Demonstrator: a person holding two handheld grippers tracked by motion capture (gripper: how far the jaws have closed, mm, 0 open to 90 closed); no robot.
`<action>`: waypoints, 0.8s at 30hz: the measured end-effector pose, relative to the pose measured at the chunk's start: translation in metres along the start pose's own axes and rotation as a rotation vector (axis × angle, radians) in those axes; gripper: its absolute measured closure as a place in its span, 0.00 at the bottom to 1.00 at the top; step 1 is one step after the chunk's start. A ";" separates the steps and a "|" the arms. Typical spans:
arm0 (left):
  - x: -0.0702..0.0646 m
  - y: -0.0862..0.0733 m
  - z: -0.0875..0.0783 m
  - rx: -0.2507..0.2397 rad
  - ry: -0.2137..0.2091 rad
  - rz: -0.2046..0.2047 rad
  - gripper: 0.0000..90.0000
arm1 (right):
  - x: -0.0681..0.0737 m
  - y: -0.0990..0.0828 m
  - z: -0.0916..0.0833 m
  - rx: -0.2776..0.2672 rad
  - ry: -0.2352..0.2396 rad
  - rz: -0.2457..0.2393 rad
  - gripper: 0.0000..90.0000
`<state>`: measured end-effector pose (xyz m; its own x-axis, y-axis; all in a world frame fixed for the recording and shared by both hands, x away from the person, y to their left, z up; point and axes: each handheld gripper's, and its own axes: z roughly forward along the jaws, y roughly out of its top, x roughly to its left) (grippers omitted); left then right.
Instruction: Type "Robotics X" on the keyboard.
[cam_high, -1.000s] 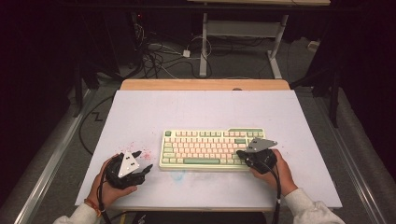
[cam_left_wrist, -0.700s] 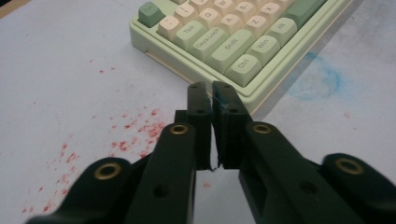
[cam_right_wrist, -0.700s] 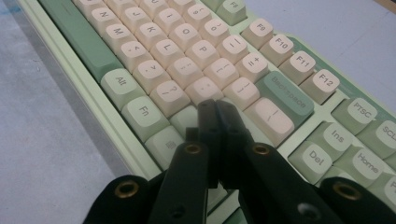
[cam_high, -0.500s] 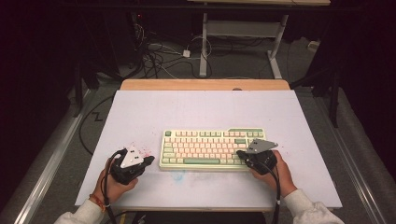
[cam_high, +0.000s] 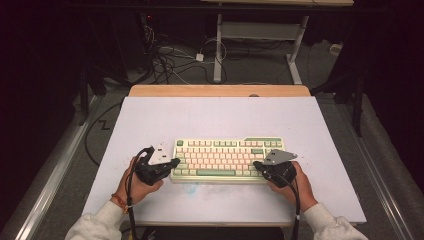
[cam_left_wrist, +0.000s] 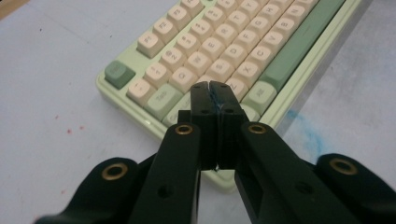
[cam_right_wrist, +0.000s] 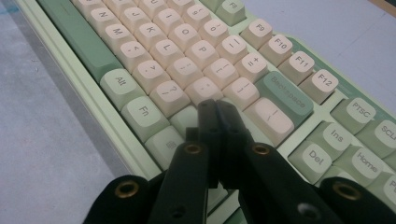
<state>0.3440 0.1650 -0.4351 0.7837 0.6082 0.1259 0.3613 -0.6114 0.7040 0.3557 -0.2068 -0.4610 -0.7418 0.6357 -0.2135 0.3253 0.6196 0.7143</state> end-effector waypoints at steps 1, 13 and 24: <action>-0.001 0.004 0.002 -0.002 0.003 0.002 0.96 | 0.000 0.000 0.000 -0.001 0.000 0.000 1.00; -0.004 0.038 0.035 0.043 -0.037 0.046 0.96 | 0.000 0.000 0.000 0.003 -0.003 -0.004 1.00; -0.006 0.055 0.063 0.085 -0.048 0.072 0.96 | 0.001 0.000 0.000 0.002 -0.006 -0.004 1.00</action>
<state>0.3905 0.0961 -0.4412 0.8317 0.5376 0.1391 0.3431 -0.6945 0.6324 0.3551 -0.2063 -0.4611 -0.7396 0.6359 -0.2206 0.3235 0.6232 0.7121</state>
